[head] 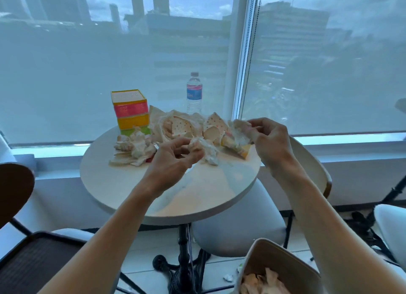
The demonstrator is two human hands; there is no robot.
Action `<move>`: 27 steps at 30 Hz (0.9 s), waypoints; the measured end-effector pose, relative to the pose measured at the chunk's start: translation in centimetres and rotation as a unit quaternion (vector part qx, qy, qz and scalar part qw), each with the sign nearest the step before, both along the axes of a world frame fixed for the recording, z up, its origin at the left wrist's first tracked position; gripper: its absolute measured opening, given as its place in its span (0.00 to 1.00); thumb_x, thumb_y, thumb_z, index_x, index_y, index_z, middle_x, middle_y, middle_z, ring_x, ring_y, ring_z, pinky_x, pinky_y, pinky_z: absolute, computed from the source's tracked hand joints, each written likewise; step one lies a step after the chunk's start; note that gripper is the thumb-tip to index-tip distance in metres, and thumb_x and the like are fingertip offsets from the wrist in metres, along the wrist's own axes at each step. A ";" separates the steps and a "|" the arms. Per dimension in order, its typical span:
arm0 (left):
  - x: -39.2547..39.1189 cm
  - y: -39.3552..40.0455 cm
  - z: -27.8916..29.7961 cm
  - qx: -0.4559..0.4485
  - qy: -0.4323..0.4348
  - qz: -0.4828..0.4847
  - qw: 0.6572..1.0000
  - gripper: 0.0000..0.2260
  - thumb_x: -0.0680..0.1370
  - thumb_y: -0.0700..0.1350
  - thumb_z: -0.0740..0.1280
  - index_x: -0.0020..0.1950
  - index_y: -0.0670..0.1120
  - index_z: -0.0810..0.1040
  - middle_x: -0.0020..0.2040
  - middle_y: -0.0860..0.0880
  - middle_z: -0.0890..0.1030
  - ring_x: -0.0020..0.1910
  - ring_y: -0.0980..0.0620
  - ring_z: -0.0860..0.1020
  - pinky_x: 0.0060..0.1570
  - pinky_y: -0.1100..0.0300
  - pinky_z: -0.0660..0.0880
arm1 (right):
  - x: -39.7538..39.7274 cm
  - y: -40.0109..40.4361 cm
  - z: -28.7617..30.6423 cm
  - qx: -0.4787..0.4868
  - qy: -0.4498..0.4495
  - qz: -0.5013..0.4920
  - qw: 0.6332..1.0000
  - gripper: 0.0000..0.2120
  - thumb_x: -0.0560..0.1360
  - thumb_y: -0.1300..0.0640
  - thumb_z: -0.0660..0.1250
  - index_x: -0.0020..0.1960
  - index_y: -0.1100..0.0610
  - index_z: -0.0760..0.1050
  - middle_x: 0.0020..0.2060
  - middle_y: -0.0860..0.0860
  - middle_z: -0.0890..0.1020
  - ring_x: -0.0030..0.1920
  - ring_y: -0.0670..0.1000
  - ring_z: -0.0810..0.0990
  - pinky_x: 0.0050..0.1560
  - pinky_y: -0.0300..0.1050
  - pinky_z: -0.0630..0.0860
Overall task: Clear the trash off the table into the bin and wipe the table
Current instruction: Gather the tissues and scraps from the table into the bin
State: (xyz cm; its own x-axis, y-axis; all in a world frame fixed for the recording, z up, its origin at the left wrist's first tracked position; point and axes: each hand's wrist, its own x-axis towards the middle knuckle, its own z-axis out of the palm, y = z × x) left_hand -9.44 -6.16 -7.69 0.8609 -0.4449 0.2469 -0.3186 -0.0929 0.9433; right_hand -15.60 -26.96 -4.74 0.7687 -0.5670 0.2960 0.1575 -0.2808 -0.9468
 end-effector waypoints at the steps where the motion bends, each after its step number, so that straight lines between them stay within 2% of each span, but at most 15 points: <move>1: -0.7 -0.8 0.0 0.003 0.000 -0.006 1.000 0.09 0.75 0.46 0.72 0.54 0.50 0.81 0.44 0.47 0.84 0.33 0.63 0.77 0.33 0.71 0.71 | -1.1 -0.6 -0.5 0.019 0.002 0.003 1.000 0.11 0.70 0.47 0.76 0.44 0.55 0.82 0.34 0.53 0.80 0.34 0.47 0.77 0.41 0.44 0.74; 3: -2.0 -2.6 0.0 0.013 -0.001 -0.017 1.000 0.09 0.74 0.47 0.72 0.54 0.52 0.80 0.44 0.49 0.84 0.33 0.63 0.77 0.33 0.72 0.71 | -3.3 -1.8 -1.6 0.051 0.011 0.011 0.999 0.11 0.70 0.48 0.77 0.44 0.55 0.82 0.36 0.55 0.82 0.36 0.49 0.80 0.42 0.44 0.76; 5: -3.5 -4.4 -0.2 0.025 0.003 -0.028 0.999 0.09 0.74 0.48 0.73 0.53 0.53 0.78 0.42 0.51 0.84 0.33 0.63 0.78 0.35 0.71 0.71 | -5.4 -2.9 -2.7 0.066 0.018 0.010 0.998 0.12 0.70 0.50 0.76 0.46 0.58 0.82 0.35 0.53 0.83 0.35 0.45 0.80 0.39 0.37 0.77; 9: -6.1 -7.7 -0.9 0.061 -0.003 -0.048 0.997 0.15 0.72 0.52 0.74 0.56 0.50 0.78 0.43 0.52 0.85 0.37 0.59 0.79 0.40 0.63 0.72 | -8.8 -5.3 -5.8 0.065 0.058 -0.009 0.996 0.12 0.72 0.49 0.75 0.47 0.57 0.82 0.35 0.53 0.81 0.31 0.40 0.78 0.33 0.30 0.73; 11: -7.6 -9.3 -1.3 0.071 -0.002 -0.070 0.995 0.15 0.72 0.51 0.74 0.56 0.48 0.78 0.45 0.51 0.85 0.39 0.58 0.80 0.40 0.63 0.74 | -10.3 -6.4 -8.0 0.060 0.097 -0.002 0.994 0.11 0.72 0.48 0.74 0.47 0.56 0.81 0.39 0.56 0.82 0.36 0.43 0.79 0.37 0.33 0.76; 13: -9.1 -11.0 -1.8 0.083 -0.004 -0.087 0.993 0.14 0.72 0.49 0.75 0.54 0.46 0.79 0.43 0.50 0.85 0.37 0.59 0.80 0.38 0.67 0.73 | -11.6 -7.5 -10.8 0.065 0.136 0.005 0.989 0.11 0.72 0.47 0.74 0.47 0.55 0.81 0.40 0.57 0.81 0.39 0.47 0.78 0.42 0.40 0.75; 17: -11.5 -13.5 -3.4 0.092 0.007 -0.103 0.990 0.11 0.73 0.46 0.75 0.51 0.44 0.79 0.35 0.53 0.83 0.32 0.61 0.77 0.33 0.71 0.70 | -13.3 -8.6 -16.4 0.094 0.216 0.010 0.972 0.12 0.71 0.47 0.74 0.45 0.56 0.80 0.37 0.57 0.80 0.36 0.49 0.76 0.40 0.44 0.75; 20: -12.9 -14.8 -5.2 0.112 0.030 -0.107 0.988 0.11 0.73 0.46 0.74 0.52 0.43 0.79 0.36 0.52 0.83 0.33 0.60 0.77 0.34 0.71 0.70 | -14.3 -9.2 -20.1 0.081 0.284 0.032 0.955 0.10 0.72 0.46 0.74 0.45 0.52 0.80 0.41 0.53 0.82 0.41 0.47 0.80 0.45 0.45 0.78; 23: -13.9 -15.7 -7.7 0.140 0.057 -0.089 0.984 0.12 0.72 0.46 0.75 0.52 0.43 0.79 0.40 0.45 0.84 0.35 0.57 0.77 0.36 0.69 0.71 | -15.2 -10.2 -22.3 0.045 0.345 0.082 0.934 0.04 0.75 0.53 0.71 0.50 0.50 0.79 0.46 0.49 0.81 0.45 0.43 0.79 0.44 0.38 0.76; 25: -14.6 -16.0 -9.8 0.163 0.079 -0.076 0.981 0.12 0.72 0.47 0.75 0.51 0.44 0.80 0.44 0.44 0.85 0.39 0.54 0.81 0.40 0.66 0.75 | -15.5 -11.3 -22.8 0.037 0.348 0.074 0.934 0.07 0.76 0.57 0.69 0.54 0.53 0.79 0.45 0.47 0.80 0.45 0.44 0.78 0.49 0.41 0.77; 27: -15.5 -16.1 -11.8 0.199 0.098 -0.060 0.973 0.12 0.72 0.49 0.75 0.51 0.46 0.80 0.45 0.46 0.85 0.44 0.53 0.83 0.44 0.65 0.77 | -15.6 -12.2 -22.7 0.041 0.343 0.064 0.936 0.06 0.76 0.57 0.69 0.53 0.52 0.80 0.44 0.47 0.80 0.47 0.45 0.78 0.53 0.45 0.78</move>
State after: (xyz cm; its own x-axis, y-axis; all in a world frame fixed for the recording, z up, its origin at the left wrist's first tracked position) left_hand -24.94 -22.30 -19.50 0.8095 -0.5727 -0.1294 -0.1672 -0.4361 0.8842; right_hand -31.16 -39.20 -27.45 0.8249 -0.4567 -0.3330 -0.4689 -0.2240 -0.8544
